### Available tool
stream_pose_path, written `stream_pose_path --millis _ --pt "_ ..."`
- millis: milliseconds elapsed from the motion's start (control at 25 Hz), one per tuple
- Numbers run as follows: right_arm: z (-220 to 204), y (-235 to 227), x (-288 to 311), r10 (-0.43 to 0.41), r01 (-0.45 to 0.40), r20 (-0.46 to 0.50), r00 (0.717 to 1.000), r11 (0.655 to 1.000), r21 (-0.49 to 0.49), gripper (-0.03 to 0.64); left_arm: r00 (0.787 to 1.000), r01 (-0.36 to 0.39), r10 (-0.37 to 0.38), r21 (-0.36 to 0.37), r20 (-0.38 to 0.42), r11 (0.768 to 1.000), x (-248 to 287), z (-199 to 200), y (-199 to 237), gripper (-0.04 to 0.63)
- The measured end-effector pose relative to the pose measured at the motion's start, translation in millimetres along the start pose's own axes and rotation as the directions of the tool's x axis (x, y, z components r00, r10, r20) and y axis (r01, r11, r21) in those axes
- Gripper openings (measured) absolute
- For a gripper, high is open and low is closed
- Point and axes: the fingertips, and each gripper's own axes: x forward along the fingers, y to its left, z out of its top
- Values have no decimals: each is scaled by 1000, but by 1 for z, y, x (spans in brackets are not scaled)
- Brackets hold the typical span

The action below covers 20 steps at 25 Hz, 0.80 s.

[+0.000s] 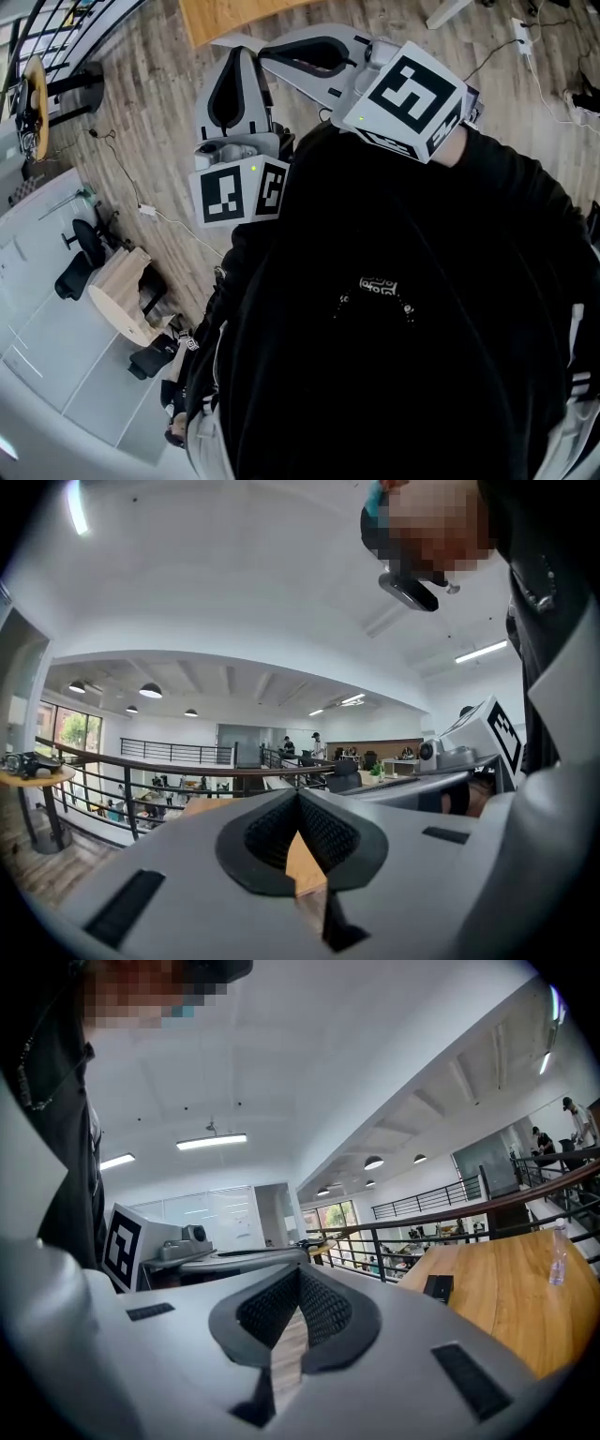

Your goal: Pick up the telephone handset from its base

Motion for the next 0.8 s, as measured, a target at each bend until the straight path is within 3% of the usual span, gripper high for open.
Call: stream_pose_path --millis 800 --pt "0 -8 -8 52 -51 -8 999 998 26 16 999 -48 48 -20 -14 999 10 -4 -7 5"
